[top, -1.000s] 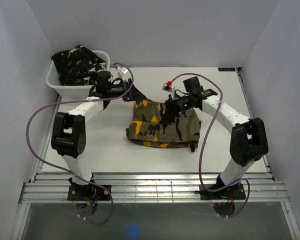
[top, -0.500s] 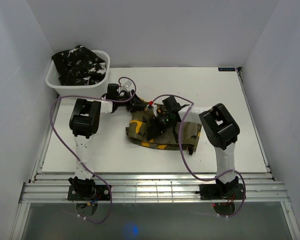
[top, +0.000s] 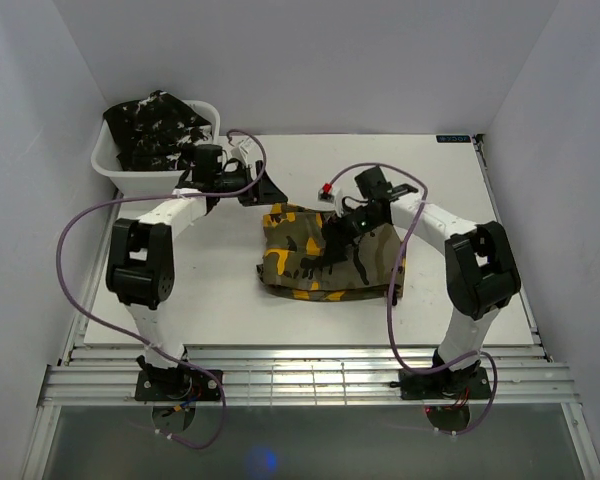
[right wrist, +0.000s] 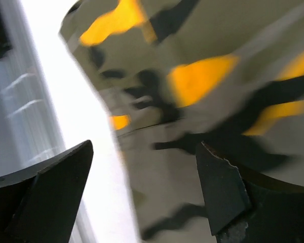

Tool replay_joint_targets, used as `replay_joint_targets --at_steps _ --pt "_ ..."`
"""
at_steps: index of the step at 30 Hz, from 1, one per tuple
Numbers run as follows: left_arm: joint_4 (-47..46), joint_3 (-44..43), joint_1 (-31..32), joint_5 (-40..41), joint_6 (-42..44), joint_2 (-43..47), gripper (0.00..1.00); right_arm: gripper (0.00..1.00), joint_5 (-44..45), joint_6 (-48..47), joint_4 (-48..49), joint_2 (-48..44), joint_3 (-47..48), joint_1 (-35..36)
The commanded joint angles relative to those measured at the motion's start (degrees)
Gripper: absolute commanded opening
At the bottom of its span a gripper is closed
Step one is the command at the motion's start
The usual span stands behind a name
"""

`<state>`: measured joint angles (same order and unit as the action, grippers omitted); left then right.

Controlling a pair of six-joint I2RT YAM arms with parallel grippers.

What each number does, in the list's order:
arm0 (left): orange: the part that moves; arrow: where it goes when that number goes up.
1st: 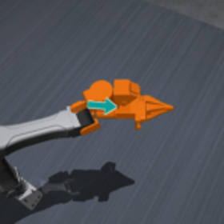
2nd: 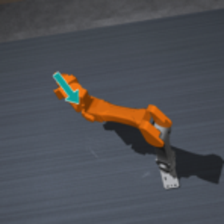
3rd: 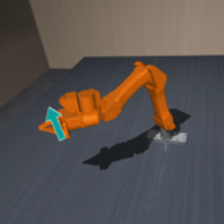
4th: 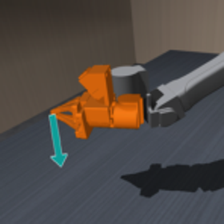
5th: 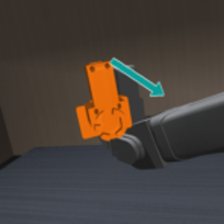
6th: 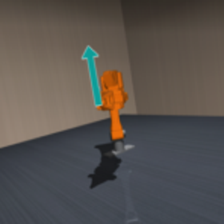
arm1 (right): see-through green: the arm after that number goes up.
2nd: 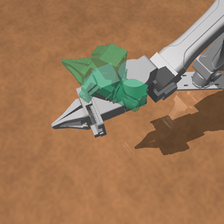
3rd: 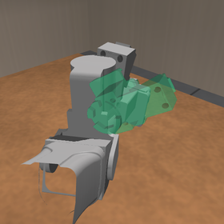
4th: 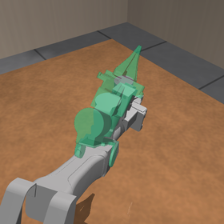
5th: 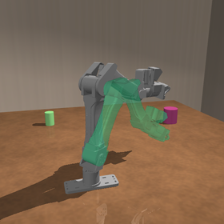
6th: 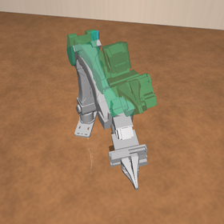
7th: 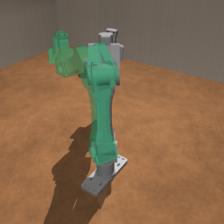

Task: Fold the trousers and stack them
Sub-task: Neatly place the folded trousers to the corner

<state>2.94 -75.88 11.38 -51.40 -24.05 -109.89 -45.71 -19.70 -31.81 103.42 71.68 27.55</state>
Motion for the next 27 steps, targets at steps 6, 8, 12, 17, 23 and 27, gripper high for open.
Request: replay_joint_targets --at_steps 6,8,12,17,23,27 --pt "22.0 1.2 -3.1 10.6 17.4 17.4 0.87 0.84 21.9 -10.0 -20.8 1.0 19.4 -2.3" --pt "21.7 2.7 -3.6 11.6 16.6 20.6 0.88 0.84 23.7 -1.4 -14.9 -2.4 12.9 -1.0" --pt "21.1 5.8 -4.3 13.4 14.7 24.5 0.88 0.83 30.5 6.3 -6.6 -4.7 5.0 5.6" --pt "23.6 6.9 -5.0 16.0 14.8 27.3 0.89 0.82 40.8 9.0 -3.5 2.0 1.5 8.6" --pt "26.2 6.2 -6.7 16.9 16.3 28.1 0.89 0.77 44.8 1.0 -0.5 5.1 -5.1 -3.3" --pt "26.1 6.7 -7.8 16.1 16.6 28.4 0.89 0.75 43.7 -12.7 0.3 5.0 -5.7 -11.7"
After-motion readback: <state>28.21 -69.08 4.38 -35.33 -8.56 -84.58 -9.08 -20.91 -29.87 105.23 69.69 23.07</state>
